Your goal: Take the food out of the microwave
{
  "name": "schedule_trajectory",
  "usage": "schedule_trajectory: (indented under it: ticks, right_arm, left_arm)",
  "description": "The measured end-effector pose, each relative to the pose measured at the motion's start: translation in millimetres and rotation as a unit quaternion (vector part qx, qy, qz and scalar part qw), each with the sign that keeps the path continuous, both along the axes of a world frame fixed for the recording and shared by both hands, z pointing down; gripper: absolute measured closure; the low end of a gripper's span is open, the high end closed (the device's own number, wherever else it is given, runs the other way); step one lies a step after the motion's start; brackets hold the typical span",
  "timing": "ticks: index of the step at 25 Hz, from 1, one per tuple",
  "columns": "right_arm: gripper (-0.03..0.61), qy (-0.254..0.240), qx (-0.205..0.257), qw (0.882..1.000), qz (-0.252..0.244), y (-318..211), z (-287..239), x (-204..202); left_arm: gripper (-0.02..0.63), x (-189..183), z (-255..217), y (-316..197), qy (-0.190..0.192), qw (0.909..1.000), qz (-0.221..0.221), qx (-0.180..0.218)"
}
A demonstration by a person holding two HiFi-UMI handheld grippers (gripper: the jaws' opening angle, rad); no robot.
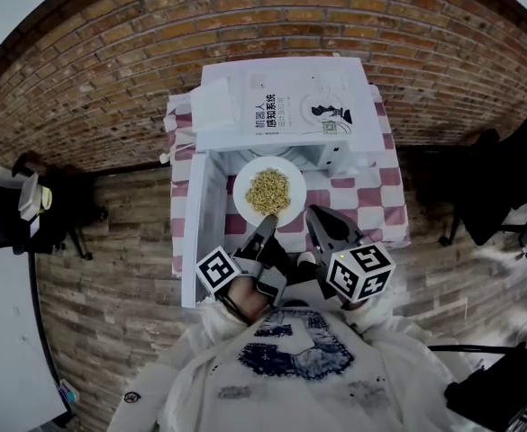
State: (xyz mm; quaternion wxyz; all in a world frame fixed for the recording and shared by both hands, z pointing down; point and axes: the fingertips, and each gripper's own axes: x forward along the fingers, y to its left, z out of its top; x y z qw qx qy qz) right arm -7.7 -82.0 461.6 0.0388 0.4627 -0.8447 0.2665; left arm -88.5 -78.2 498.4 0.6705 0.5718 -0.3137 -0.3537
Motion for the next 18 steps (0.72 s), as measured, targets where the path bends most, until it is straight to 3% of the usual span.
schedule_trajectory:
  ticks: [18]
  right_arm:
    - [0.565,-0.003,0.0,1.0,-0.004,7.6,-1.3,-1.8]
  left_arm:
    - [0.595,0.0,-1.7,6.8,-0.002,1.0,0.001,0.0]
